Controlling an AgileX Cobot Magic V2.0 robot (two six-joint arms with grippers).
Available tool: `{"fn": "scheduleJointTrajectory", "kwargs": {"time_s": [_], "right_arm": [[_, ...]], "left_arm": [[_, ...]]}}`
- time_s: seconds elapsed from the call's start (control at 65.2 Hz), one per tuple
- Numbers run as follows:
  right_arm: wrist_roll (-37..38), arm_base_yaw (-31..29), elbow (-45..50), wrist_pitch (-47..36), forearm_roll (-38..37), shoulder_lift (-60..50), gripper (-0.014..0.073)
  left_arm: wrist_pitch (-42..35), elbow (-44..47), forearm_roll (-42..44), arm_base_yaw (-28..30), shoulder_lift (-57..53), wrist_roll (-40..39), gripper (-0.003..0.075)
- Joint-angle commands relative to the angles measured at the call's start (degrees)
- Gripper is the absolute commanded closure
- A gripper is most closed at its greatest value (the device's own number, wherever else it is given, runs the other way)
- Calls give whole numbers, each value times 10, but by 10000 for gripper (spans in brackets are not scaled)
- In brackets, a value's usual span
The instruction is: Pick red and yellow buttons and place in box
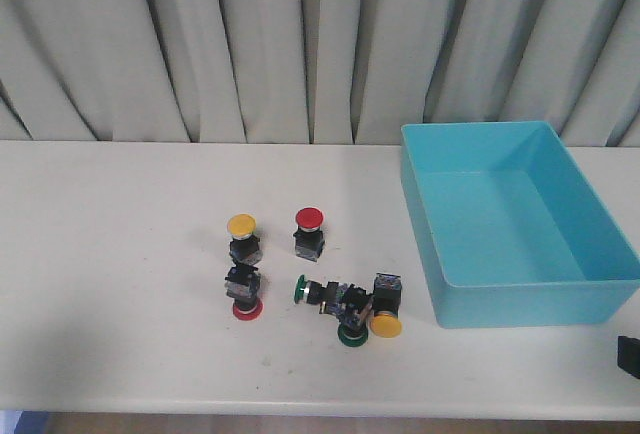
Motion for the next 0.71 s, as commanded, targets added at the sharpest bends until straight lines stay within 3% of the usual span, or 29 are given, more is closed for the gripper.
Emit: {"fn": "scheduleJointTrajectory", "kwargs": {"time_s": [0.0, 0.077, 0.245, 0.337, 0.491, 0.69], "right_arm": [[0, -3, -20, -42, -5, 14, 524], [0, -3, -20, -42, -12, 22, 445], [0, -3, -20, -42, -15, 25, 199], [0, -3, -20, -42, -15, 25, 97], [0, -3, -20, -41, -15, 25, 59], [0, -3, -20, -41, -15, 25, 71]], "left_arm": [[-47, -13, -3, -3, 7, -6, 656], [-56, -13, -3, -3, 9, -6, 570], [-58, -17, -3, -3, 10, -4, 295], [-59, -18, -3, -4, 18, 9, 203], [-49, -22, -36, -21, 49, 61, 175], [-13, -83, -134, -85, 124, 228, 190]]}}
